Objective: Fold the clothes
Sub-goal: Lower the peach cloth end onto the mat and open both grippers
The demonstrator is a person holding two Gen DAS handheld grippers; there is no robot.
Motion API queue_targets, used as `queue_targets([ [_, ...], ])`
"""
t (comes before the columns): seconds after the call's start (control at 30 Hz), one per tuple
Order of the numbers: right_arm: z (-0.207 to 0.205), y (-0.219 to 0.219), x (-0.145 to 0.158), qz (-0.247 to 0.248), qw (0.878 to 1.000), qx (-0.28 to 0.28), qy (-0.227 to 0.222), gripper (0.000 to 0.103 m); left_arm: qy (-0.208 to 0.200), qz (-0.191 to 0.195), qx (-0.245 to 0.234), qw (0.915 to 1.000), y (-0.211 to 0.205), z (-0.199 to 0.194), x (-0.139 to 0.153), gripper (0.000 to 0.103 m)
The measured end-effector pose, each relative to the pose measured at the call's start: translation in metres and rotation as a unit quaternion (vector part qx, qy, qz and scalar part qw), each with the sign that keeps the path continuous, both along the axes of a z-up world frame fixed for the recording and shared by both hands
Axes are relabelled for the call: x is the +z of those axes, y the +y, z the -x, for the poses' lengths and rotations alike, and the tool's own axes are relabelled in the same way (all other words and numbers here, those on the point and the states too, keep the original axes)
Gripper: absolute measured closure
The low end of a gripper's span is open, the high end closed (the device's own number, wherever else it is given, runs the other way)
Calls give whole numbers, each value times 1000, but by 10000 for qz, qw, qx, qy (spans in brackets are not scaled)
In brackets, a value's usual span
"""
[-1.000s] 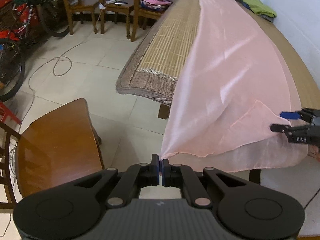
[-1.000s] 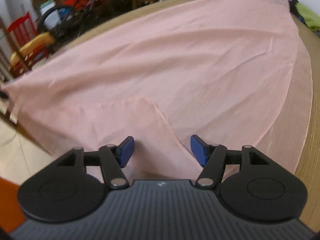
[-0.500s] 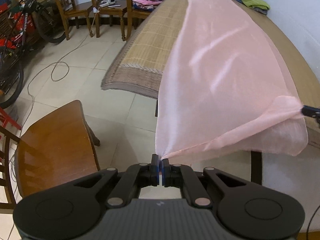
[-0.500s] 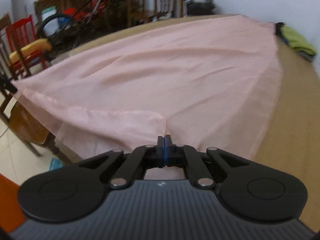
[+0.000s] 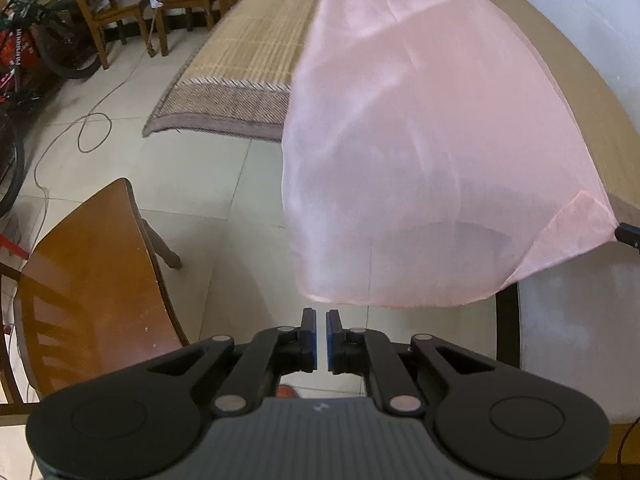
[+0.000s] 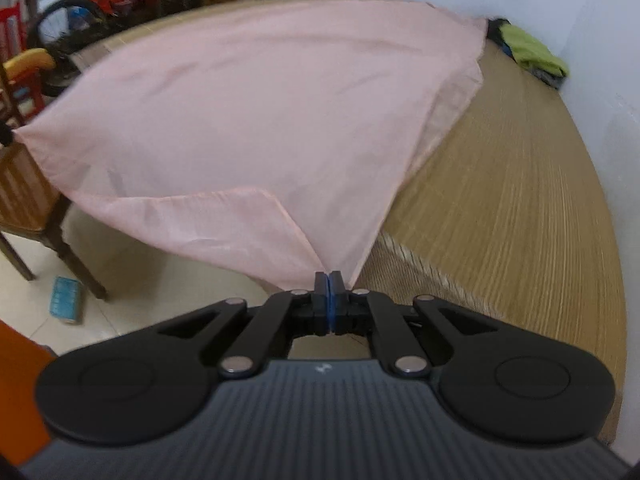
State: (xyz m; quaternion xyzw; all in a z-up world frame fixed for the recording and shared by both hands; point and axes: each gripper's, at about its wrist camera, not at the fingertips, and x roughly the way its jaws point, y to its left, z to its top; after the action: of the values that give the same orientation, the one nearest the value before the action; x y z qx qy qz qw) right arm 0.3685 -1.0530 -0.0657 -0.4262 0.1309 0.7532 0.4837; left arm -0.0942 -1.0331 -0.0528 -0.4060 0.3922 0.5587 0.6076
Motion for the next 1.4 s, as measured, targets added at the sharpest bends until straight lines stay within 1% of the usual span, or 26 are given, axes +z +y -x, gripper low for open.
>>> queue_targets([
  [0.03, -2, 1, -2, 38, 9999, -142, -30, 98, 33, 22, -55, 10000, -1, -2, -2, 96],
  [0.1, -7, 3, -3, 46, 9991, -425, -71, 91, 94, 36, -135, 9999, -2, 0, -3, 95],
  [0.17, -14, 2, 0, -8, 9979, -651, -27, 75, 132, 7, -181, 9997, -2, 2, -4, 94],
  [0.2, -18, 1, 2, -33, 9973, -738, 39, 71, 150, -1, -182, 9997, -2, 3, -5, 93],
  [0.23, -22, 0, 4, -57, 9965, -824, 105, 65, 174, -8, -178, 9997, -1, 5, -5, 93],
  [0.27, -25, -1, 5, -23, 9962, -854, 170, 61, 198, -34, -169, 9997, 1, 7, -5, 93],
  [0.33, -26, -6, 7, 45, 9964, -815, 214, 59, 249, -123, -174, 9995, 4, 10, -5, 91],
  [0.4, -24, -10, 7, -19, 9964, -817, 216, 59, 281, -215, -199, 9992, 10, 13, -5, 86],
  [0.5, -23, -12, 11, -163, 9949, -894, 439, 59, 386, -304, -213, 9986, 21, 17, -3, 85],
  [0.6, -26, -4, 20, -107, 9885, -1092, 1046, 59, 415, -500, -199, 9977, 32, 19, 8, 85],
  [0.67, -28, 6, 27, -62, 9818, -1228, 1446, 59, 404, -643, -158, 9970, 40, 18, 17, 83],
  [0.73, -26, 20, 33, -102, 9750, -1363, 1755, 59, 370, -773, -93, 9963, 50, 19, 27, 83],
  [0.8, -21, 37, 38, -173, 9691, -1456, 1985, 59, 377, -917, -60, 9951, 62, 20, 37, 81],
  [0.87, -13, 58, 42, -241, 9639, -1521, 2174, 58, 393, -1016, -123, 9940, 77, 22, 42, 77],
  [0.9, -8, 71, 44, -250, 9614, -1537, 2271, 58, 408, -1057, -157, 9934, 86, 22, 44, 77],
  [1.0, 6, 118, 45, -203, 9540, -1629, 2509, 59, 425, -1175, -261, 9918, 112, 23, 47, 77],
  [1.07, 16, 153, 44, -150, 9489, -1725, 2638, 59, 323, -1289, -374, 9904, 139, 20, 46, 77],
  [1.17, 27, 201, 39, -201, 9509, -1971, 2378, 59, 200, -1395, -556, 9885, 182, 16, 44, 76],
  [1.27, 36, 244, 31, -231, 9542, -2181, 2035, 59, 75, -1314, -863, 9875, 229, 7, 38, 74],
  [1.33, 36, 262, 26, -240, 9529, -2338, 1916, 59, 19, -1249, -1111, 9859, 254, 0, 34, 73],
  [1.4, 33, 274, 20, -201, 9479, -2500, 1963, 59, 7, -1189, -1260, 9849, 281, -10, 30, 73],
])
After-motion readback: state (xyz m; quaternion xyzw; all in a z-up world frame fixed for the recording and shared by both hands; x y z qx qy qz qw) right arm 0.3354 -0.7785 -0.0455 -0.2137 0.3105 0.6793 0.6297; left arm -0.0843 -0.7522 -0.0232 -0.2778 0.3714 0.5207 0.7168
